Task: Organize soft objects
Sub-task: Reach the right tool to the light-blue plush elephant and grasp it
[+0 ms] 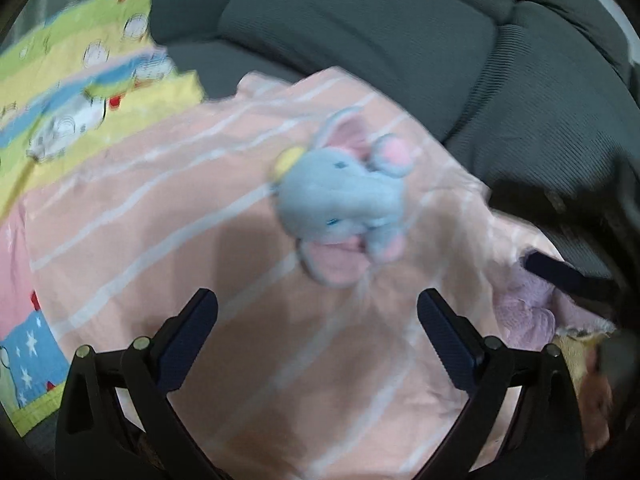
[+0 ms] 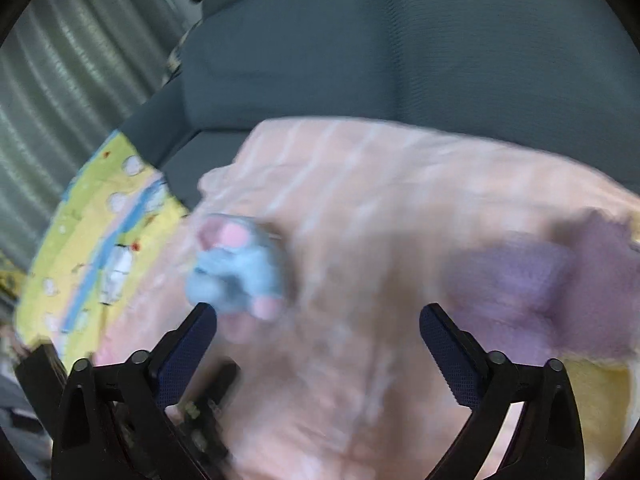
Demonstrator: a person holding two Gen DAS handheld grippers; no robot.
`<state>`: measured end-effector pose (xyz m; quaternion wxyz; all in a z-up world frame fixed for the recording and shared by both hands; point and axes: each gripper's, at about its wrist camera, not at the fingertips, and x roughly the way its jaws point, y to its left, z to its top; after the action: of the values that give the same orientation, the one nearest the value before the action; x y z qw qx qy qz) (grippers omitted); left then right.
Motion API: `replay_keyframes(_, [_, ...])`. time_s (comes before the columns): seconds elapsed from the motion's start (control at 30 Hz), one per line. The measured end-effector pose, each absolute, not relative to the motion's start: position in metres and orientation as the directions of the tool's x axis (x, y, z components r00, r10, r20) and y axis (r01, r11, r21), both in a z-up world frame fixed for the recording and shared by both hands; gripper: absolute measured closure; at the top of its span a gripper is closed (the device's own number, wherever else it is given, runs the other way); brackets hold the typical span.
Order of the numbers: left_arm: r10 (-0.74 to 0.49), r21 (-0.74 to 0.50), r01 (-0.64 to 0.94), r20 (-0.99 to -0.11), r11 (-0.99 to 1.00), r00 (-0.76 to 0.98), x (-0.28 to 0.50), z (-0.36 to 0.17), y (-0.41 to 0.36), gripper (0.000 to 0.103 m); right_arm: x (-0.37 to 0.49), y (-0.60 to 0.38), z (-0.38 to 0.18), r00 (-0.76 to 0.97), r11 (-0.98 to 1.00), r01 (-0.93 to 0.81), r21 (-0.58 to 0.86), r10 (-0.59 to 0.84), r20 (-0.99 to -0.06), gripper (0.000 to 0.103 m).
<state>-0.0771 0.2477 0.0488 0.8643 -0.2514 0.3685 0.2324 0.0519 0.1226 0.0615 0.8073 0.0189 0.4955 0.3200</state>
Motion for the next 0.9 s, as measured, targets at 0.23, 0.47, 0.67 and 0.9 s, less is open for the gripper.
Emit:
replay_keyframes(0.23, [0.184,-0.306,-0.634,-0.788,0.710,0.587,-0.077,0.038,0.263,0.006,0.084,0.207,0.031,0.172,0.732,-0.514,0.447,0.599,-0.782,0.024])
replay_keyframes(0.47, [0.154,-0.330,-0.653,-0.807,0.682,0.570,-0.078,0.032,0.272,0.007,0.099,0.218,0.007,0.143,0.760,-0.467,0.452,0.569,-0.810,0.063])
replay_keyframes(0.67, [0.153,-0.340,-0.650,-0.800,0.680,0.580,-0.082,0.037,0.266,0.006,0.088,0.185,0.029,0.235,0.790,-0.434,0.433,0.564,-0.792,0.071])
replay_keyframes(0.9, [0.002,-0.419,-0.457,-0.735,0.785,0.678,-0.077,0.059,0.209,0.007,0.055,0.094,0.065,0.372,0.845,-0.345,0.409,0.523,-0.767,0.071])
